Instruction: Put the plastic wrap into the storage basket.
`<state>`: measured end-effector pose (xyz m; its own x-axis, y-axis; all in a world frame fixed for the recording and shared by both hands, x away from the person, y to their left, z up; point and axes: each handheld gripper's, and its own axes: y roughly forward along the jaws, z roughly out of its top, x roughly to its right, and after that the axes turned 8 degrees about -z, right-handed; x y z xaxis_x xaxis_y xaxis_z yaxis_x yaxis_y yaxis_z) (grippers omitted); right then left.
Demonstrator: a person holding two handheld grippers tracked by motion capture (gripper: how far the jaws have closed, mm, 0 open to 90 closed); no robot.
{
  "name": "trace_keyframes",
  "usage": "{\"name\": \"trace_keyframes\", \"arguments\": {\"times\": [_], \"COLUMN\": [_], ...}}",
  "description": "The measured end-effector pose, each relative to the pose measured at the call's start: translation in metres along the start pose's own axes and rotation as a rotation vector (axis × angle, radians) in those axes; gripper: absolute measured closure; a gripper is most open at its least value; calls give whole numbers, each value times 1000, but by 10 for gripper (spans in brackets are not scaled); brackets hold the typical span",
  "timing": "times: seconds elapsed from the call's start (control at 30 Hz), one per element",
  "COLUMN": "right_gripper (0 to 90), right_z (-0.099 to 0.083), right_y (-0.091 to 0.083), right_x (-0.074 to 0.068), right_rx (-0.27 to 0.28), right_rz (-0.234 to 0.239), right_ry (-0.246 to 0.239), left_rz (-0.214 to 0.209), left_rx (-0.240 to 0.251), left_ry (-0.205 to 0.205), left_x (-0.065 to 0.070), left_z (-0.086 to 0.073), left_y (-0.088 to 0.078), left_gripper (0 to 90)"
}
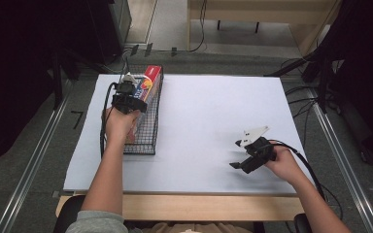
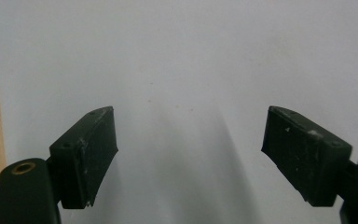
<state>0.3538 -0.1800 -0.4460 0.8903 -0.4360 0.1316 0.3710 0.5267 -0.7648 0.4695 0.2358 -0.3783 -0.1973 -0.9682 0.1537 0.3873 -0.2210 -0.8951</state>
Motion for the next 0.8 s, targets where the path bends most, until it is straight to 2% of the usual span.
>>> {"name": "trace_keyframes", "arguments": {"times": [0.2, 0.4, 0.7, 0.8], "right_gripper": [186, 186, 186, 186], "right_z": [0, 0, 0, 0], "right_y": [0, 0, 0, 0], "right_x": [0, -1, -1, 0], "right_rx": [-2, -3, -4, -3], "right_rz": [-1, 1, 3, 4], "right_ry": [-2, -3, -6, -7], "left_rz": [22, -4, -23, -54], "left_rx": [-32, -37, -81, -44], "left_ry": [5, 22, 29, 11], "left_x": [3, 9, 13, 11], "left_z": [-1, 0, -4, -4], "left_y": [7, 10, 19, 14], "left_gripper": [391, 375, 357, 361]}}
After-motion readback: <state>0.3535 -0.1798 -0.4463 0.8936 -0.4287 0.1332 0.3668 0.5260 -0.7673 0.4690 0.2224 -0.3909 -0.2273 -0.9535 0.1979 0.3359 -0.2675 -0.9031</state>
